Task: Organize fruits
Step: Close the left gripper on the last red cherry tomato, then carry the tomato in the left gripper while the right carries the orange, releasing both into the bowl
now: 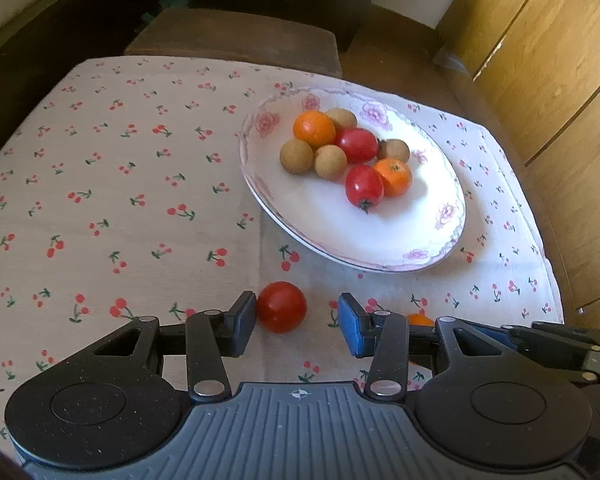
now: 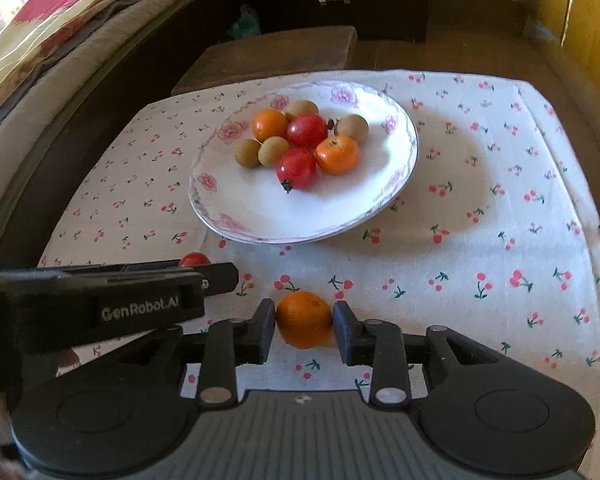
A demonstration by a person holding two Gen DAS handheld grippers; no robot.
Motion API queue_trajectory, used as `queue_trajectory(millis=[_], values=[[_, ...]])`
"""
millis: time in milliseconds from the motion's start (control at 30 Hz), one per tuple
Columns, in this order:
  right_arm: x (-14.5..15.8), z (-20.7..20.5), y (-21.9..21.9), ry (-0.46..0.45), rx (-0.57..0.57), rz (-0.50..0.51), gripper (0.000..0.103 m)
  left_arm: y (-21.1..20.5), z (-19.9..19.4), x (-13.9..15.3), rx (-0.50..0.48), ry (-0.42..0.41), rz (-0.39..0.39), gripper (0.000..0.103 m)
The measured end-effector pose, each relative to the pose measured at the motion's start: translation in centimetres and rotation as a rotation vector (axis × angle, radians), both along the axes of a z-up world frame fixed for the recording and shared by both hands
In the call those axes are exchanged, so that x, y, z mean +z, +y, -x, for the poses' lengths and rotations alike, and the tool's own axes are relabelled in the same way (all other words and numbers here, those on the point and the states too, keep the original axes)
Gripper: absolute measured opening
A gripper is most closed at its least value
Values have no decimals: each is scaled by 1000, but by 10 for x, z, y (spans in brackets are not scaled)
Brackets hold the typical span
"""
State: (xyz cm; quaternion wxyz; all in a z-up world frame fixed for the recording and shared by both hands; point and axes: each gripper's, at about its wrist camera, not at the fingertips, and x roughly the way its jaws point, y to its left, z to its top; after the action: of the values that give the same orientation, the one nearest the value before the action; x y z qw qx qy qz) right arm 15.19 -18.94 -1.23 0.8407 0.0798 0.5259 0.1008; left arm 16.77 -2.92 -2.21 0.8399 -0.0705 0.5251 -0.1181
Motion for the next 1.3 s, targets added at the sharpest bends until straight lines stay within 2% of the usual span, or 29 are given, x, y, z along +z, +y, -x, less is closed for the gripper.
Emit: queue_trajectory(millis=[500,700,733,1300], values=[[-5,-3,5,2,16,41,33,1,-6,-3,15,-15,-30,44],[-4,-1,5,1,15,43,33,-8,-2,-4,-23,-29,-66,38],[-3,0,4,0,13,40,33,-8,-1,-3,-23,-30,-63,36],[13,4,-10,-34,-22,-9,33,-3,8,18,-25,-61,-8,35]])
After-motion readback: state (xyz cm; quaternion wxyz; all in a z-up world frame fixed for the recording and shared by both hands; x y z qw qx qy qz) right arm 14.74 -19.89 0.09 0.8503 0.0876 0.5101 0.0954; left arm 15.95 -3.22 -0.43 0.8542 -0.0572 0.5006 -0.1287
